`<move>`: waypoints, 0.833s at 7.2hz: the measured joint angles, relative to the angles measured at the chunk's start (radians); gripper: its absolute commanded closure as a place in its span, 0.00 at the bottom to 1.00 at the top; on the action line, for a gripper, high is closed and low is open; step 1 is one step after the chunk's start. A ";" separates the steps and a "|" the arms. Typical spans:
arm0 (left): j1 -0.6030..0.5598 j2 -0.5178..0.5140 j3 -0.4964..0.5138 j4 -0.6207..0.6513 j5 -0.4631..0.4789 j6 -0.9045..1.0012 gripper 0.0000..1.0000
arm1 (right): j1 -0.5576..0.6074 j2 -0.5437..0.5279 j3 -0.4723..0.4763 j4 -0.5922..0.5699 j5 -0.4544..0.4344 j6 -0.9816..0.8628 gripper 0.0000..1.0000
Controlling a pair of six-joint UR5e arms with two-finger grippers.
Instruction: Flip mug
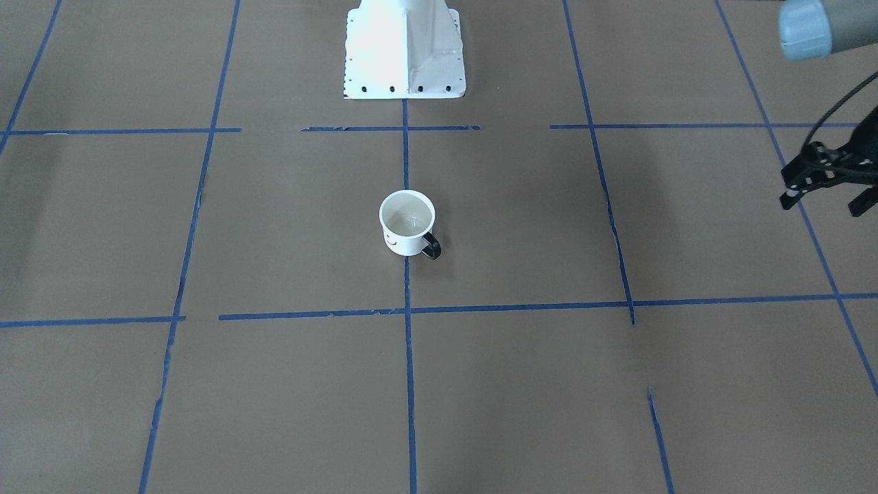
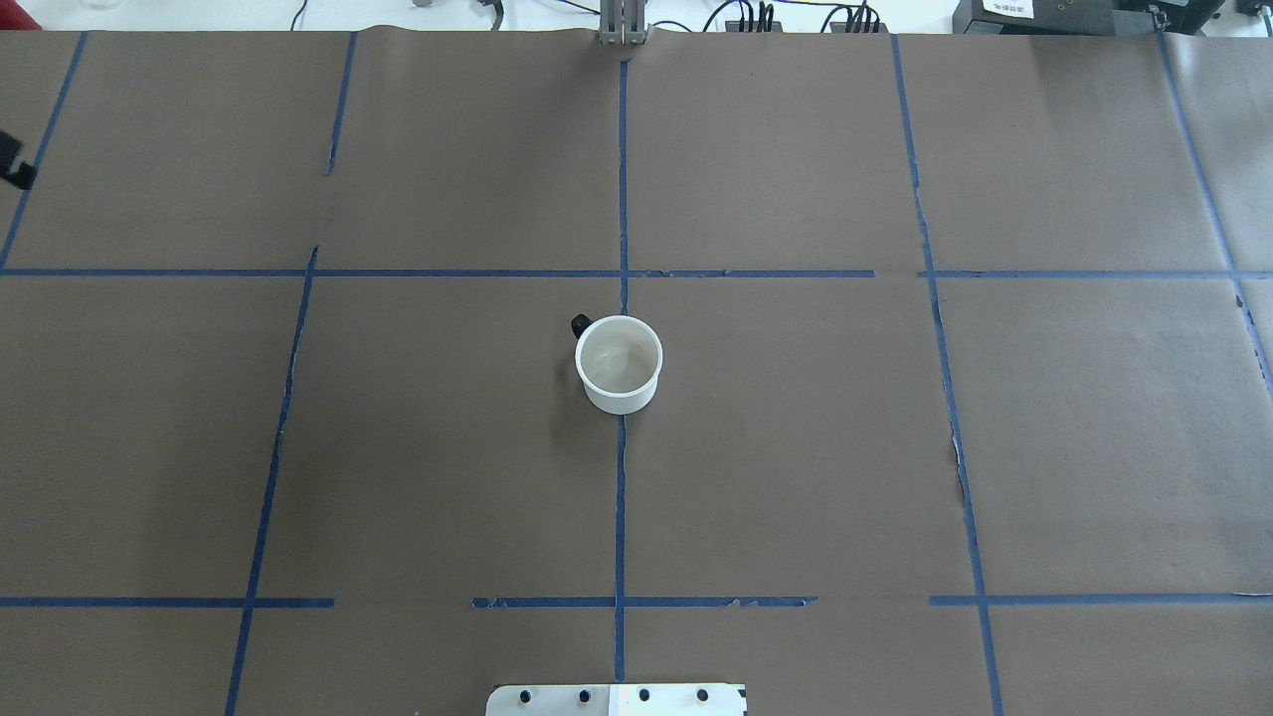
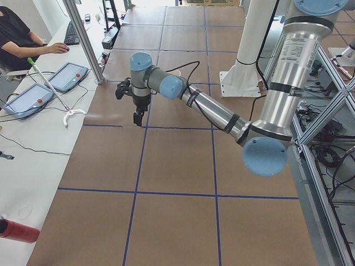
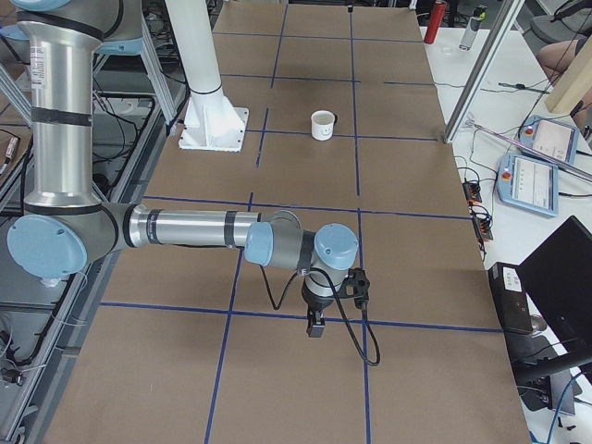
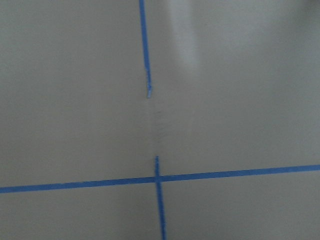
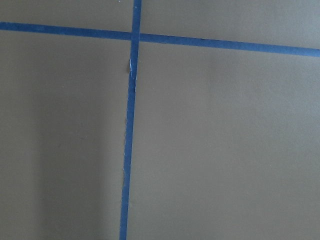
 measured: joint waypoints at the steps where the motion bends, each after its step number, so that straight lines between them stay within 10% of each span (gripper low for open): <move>1: -0.102 0.073 0.038 -0.001 -0.046 0.162 0.00 | 0.000 0.000 0.000 0.000 0.000 0.000 0.00; 6: -0.298 0.176 0.265 0.009 -0.126 0.496 0.00 | 0.000 0.000 0.000 0.000 0.000 0.000 0.00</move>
